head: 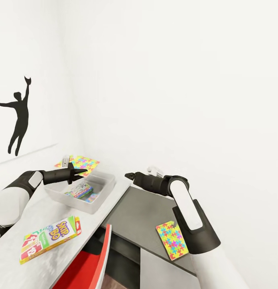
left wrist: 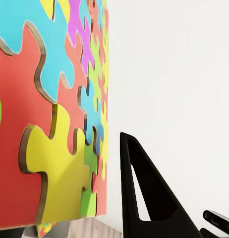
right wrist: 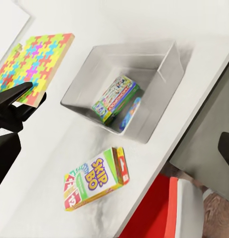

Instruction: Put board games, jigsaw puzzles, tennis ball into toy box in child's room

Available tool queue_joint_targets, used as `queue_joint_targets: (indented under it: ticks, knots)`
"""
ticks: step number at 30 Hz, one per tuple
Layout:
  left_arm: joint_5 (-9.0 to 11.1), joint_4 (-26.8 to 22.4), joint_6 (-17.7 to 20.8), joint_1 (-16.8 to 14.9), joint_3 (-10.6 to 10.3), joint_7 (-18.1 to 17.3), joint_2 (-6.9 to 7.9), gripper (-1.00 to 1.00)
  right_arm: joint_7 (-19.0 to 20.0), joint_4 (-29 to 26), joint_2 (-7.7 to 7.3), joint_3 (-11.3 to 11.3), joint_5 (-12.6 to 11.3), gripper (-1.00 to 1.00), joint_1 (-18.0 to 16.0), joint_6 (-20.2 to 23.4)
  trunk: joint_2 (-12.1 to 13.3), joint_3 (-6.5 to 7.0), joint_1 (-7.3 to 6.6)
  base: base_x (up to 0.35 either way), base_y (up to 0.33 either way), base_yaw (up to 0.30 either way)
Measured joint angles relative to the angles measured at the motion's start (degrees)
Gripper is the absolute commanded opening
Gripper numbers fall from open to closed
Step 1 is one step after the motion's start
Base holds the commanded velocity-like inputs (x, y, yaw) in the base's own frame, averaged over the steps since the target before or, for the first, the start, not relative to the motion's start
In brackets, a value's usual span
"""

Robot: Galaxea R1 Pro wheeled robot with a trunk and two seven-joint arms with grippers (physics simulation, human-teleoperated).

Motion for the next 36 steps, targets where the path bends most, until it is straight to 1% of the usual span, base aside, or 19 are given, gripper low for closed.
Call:
queue_joint_targets:
  ticks: [8, 11, 13, 14, 16, 17, 21, 23, 25, 28, 30, 36]
  knots:
    - [-0.06, 0.00, -0.08, 0.06, 0.05, 0.11, 0.05, -1.00, -0.05, -0.30, 0.00, 0.16, 0.01, 1.00, 0.00, 0.06, 0.00, 0.00, 0.02, 0.073, 0.000, 0.000]
    - [-0.08, 0.00, -0.15, 0.09, 0.08, 0.28, 0.07, -1.00, -0.20, -0.53, 0.00, 1.70, 0.02, 1.00, -0.10, 0.01, 0.00, 0.00, 0.02, 0.009, 0.000, 0.000]
    - [-0.12, 0.00, -0.22, 0.09, 0.06, 0.99, -0.03, -1.00, -0.45, -0.65, 0.00, 2.98, 0.04, 1.00, -0.69, 0.01, 0.00, 0.00, 0.02, 0.003, 0.000, 0.000]
    - [-0.11, 0.00, -0.22, 0.09, 0.09, 1.37, -0.06, -1.00, -0.51, -0.68, 0.00, 3.22, 0.06, 1.00, -0.92, 0.08, 0.00, 0.00, 0.02, 0.002, 0.000, 0.000]
    - [-0.17, 0.05, -0.35, 0.09, 0.24, 3.61, -0.18, -1.00, -1.01, -0.75, 0.00, 3.77, 0.06, 1.00, -2.05, 0.97, 0.01, 0.00, 0.02, 0.001, 0.000, 0.000]
    - [-0.14, 0.07, -0.37, 0.09, 0.79, 4.96, -0.21, -1.00, -1.60, -0.76, 0.00, 3.93, 0.07, 1.00, -2.78, 1.70, 0.00, 0.00, 0.02, 0.000, 0.000, 0.000]
    - [-0.11, 0.10, -0.61, 0.09, 4.56, 10.03, -0.56, -1.00, -4.20, -0.77, 0.00, 4.26, 0.01, 1.00, -5.55, 3.15, 0.00, 0.00, 0.02, 0.000, 0.000, 0.000]
    - [-0.04, 0.15, -2.05, 0.09, 6.10, 13.16, -1.21, -1.00, -4.83, -0.79, 0.00, 4.34, -0.01, 1.00, -7.21, 3.46, 0.00, 0.00, 0.02, 0.000, 0.000, 0.000]
    - [0.05, 0.20, -3.81, 0.09, 6.81, 14.92, -1.64, -1.00, -5.09, -0.79, 0.00, 4.36, -0.01, 1.00, -8.26, 3.70, 0.00, 0.00, 0.02, 0.000, 0.000, 0.000]
    - [0.07, 0.65, -5.67, 0.09, 7.42, 16.40, -2.37, -1.00, -5.23, -0.78, 0.00, 4.40, -0.03, 1.00, -9.31, 4.50, 0.01, 0.00, 0.02, 0.000, 0.000, 0.000]
    - [0.12, 1.11, -6.62, 0.09, 7.69, 16.84, -2.84, -1.00, -5.28, -0.74, 0.00, 4.39, -0.02, 1.00, -9.62, 4.94, 0.00, 0.00, 0.02, 0.000, 0.000, 0.000]
    - [0.10, 1.47, -8.79, 0.20, 7.91, 17.08, -3.57, -1.00, -5.28, -0.76, 0.00, 4.45, -0.02, 1.00, -9.81, 5.20, 0.00, 0.00, 0.02, 0.000, 0.000, 0.000]
